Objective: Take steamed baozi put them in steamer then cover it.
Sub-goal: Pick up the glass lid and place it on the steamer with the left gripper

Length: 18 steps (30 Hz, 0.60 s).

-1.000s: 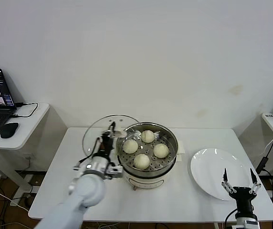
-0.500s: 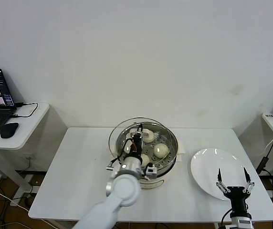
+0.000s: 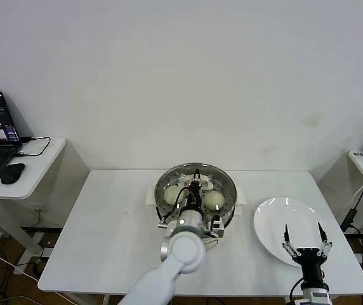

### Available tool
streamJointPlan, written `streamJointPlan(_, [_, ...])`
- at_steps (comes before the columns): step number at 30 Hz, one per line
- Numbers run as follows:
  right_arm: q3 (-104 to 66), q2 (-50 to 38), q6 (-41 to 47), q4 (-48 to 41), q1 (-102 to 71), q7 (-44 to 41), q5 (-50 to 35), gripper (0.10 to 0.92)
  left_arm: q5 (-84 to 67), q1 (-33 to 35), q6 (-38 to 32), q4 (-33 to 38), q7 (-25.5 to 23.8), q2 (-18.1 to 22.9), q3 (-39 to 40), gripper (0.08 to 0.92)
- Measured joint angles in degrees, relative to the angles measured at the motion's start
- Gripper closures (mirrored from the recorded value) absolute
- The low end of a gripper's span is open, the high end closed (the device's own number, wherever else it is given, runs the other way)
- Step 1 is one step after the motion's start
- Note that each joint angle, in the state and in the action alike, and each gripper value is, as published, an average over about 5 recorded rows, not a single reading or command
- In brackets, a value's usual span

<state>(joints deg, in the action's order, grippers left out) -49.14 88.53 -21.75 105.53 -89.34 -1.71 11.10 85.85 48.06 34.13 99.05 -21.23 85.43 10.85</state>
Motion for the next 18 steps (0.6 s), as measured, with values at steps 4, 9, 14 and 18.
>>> streamJointPlan(4, [0.2,0.0,0.0,0.0,0.0,-0.1,0.0,0.202,0.8,0.2,0.0,-1.0,0.0,0.6,-0.2,0.866])
streamJointPlan(9, [0.4,-0.1,0.0,0.0,0.0,-0.1,-0.1,0.203,1.6,0.2,-0.2,-1.9,0.4,1.4,-0.6,0.866])
streamJointPlan(14, [0.6,-0.2,-0.1,0.0,0.0,-0.2,-0.1,0.202,2.1,0.4,-0.2,-2.7,0.9,2.2,-0.8,0.866])
streamJointPlan(18, [0.8,-0.2,-0.1,0.0,0.0,-0.2,0.0,0.203,2.4,0.5,-0.2,-3.2,1.3,2.6,-0.9,0.866])
